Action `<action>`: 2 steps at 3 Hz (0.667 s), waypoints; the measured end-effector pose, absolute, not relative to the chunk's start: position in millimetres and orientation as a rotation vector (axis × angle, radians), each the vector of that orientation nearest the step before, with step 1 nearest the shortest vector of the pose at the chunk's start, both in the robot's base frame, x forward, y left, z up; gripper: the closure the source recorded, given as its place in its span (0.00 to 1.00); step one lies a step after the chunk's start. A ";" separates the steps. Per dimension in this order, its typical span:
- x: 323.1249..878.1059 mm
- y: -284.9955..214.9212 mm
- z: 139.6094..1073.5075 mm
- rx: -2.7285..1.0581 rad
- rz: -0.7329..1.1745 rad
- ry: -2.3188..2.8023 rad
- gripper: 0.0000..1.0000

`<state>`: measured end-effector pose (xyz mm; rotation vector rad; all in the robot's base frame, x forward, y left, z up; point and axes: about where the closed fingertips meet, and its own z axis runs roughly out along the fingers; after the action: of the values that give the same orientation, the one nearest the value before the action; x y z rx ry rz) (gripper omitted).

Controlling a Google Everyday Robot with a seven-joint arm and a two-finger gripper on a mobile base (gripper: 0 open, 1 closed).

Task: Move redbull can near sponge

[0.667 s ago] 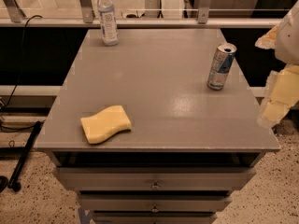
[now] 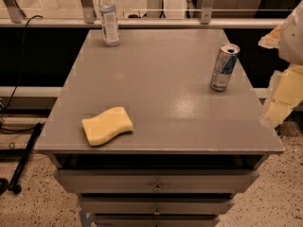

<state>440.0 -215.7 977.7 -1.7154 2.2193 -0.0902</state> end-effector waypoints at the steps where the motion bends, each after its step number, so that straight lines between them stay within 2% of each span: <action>1: 483.3 -232.6 966.3 -1.580 0.034 2.178 0.00; 2: 528.9 -255.0 954.6 -1.461 0.113 2.151 0.00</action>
Offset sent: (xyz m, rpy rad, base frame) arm 0.1427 -0.0702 -0.0348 0.3865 -0.0985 -0.1459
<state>528.9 -255.0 954.6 -1.4607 2.1514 0.1132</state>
